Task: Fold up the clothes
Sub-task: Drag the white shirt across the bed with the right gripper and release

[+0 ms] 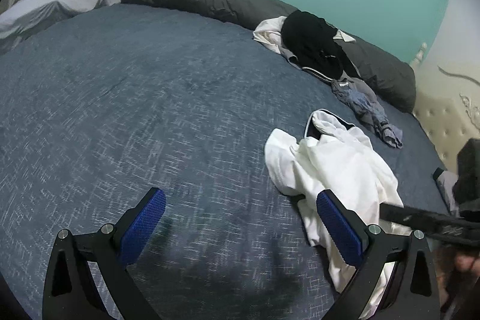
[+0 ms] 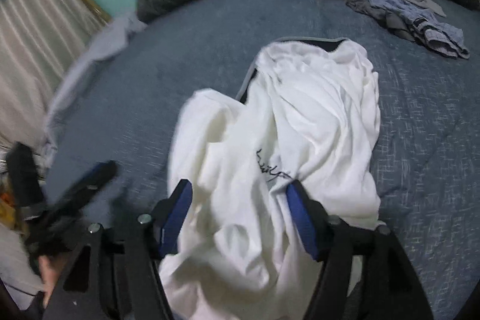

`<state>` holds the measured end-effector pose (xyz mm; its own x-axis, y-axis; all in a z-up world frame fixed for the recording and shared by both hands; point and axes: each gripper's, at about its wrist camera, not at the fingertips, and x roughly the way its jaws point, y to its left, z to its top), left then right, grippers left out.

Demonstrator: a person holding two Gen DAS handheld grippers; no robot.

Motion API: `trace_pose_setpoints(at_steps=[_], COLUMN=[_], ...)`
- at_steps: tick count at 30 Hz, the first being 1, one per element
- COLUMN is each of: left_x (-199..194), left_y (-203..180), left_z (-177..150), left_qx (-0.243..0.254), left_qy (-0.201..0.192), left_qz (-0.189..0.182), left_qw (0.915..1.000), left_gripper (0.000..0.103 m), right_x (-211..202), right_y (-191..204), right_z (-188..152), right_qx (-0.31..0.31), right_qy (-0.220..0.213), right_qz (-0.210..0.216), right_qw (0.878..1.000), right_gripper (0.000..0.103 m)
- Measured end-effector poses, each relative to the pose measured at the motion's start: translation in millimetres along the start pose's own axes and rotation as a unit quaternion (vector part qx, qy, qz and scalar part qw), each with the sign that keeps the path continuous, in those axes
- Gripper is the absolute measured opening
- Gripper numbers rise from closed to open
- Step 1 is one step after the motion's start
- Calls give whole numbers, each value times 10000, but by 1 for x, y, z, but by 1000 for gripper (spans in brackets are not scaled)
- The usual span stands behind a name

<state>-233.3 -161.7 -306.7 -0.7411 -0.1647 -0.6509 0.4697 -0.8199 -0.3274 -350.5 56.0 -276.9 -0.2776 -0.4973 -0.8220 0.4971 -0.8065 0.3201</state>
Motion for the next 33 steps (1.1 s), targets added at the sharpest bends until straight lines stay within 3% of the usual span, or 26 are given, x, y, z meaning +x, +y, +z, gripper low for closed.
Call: trace_pose_setpoints(at_steps=[3, 5, 8, 13, 17, 22, 25, 27, 33], left_x=[-4, -5, -6, -4, -1, 3, 5, 6, 9], left_y=[8, 11, 13, 10, 2, -4, -8, -9, -14], left_z=[2, 2, 3, 3, 0, -1, -2, -2, -2], left_qx=[-124, -156, -207, -222, -142, -72, -43, -32, 10], left_qy=[-23, -34, -47, -43, 2, 24, 37, 44, 66], left_qz=[-11, -19, -27, -51, -57, -40, -40, -45, -69], left_qw=[9999, 9999, 9998, 9997, 9999, 10000, 10000, 10000, 10000], left_gripper=[103, 103, 103, 103, 103, 103, 103, 103, 103], right_x=[-5, -9, -16, -32, -71, -90, -98, -115, -140], right_y=[-1, -2, -4, -11, -52, -116, -147, -152, -125], right_z=[-1, -3, -4, -6, -6, -20, -28, -24, 10], right_qx=[-134, -223, -358, -534, -239, 317, 817, 939, 716], right_qy=[-22, -55, -104, -230, -557, -293, -132, -332, -853], right_qz=[-199, -322, -506, -826, -1267, -1650, -1691, -1751, -1334], right_qw=[9997, 9992, 9980, 9949, 9901, 9854, 9821, 9795, 9848], right_gripper=[60, 34, 13, 10, 10, 10, 18, 18, 29])
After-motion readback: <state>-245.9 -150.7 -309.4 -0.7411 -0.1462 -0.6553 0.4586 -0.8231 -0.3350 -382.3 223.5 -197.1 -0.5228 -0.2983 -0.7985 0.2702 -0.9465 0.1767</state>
